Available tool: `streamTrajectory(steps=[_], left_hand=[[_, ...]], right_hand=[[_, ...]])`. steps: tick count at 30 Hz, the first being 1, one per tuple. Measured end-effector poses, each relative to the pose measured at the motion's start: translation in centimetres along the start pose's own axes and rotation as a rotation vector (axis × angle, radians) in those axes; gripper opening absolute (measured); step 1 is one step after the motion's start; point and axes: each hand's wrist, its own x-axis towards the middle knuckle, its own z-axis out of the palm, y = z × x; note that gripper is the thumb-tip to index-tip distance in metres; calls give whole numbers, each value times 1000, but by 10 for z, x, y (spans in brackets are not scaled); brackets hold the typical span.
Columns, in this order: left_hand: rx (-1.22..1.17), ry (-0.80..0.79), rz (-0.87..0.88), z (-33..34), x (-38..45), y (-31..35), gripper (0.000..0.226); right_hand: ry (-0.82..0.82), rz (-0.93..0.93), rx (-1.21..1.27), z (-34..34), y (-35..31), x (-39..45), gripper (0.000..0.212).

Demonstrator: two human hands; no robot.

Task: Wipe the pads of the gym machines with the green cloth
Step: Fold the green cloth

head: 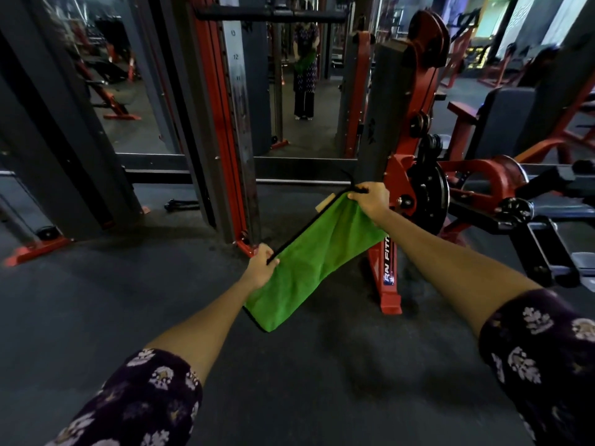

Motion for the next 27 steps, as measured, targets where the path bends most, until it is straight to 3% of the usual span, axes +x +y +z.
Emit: streamTrajectory(steps=[2, 5, 7, 10, 13, 17, 21, 23, 25, 27], left_hand=[[-52, 51, 36, -3, 5, 13, 19], [-73, 14, 27, -4, 14, 28, 27], [-163, -38, -69, -3, 19, 38, 37], [-374, -133, -284, -2, 19, 55, 24], [-450, -230, -374, -8, 15, 67, 26], [-564, -77, -412, -7, 24, 63, 33], [-345, -35, -328, -5, 22, 53, 15], [-80, -7, -269, -9, 23, 41, 44], [159, 51, -235, -13, 22, 36, 52], [185, 77, -179, -17, 21, 34, 56]], right_hand=[[11, -9, -62, 6, 6, -7, 25], [-97, -101, -154, 21, 4, -22, 30], [-202, -201, -141, 32, 1, -37, 28], [-396, -386, -113, 45, -3, -59, 32], [-538, -520, -169, 54, -5, -74, 33], [-564, -514, -139, 62, -4, -88, 33], [-493, -450, -82, 69, 3, -91, 29], [-460, -430, -75, 69, 5, -89, 27], [-429, -407, -74, 67, 8, -84, 26], [-406, -376, -71, 64, 10, -81, 26]])
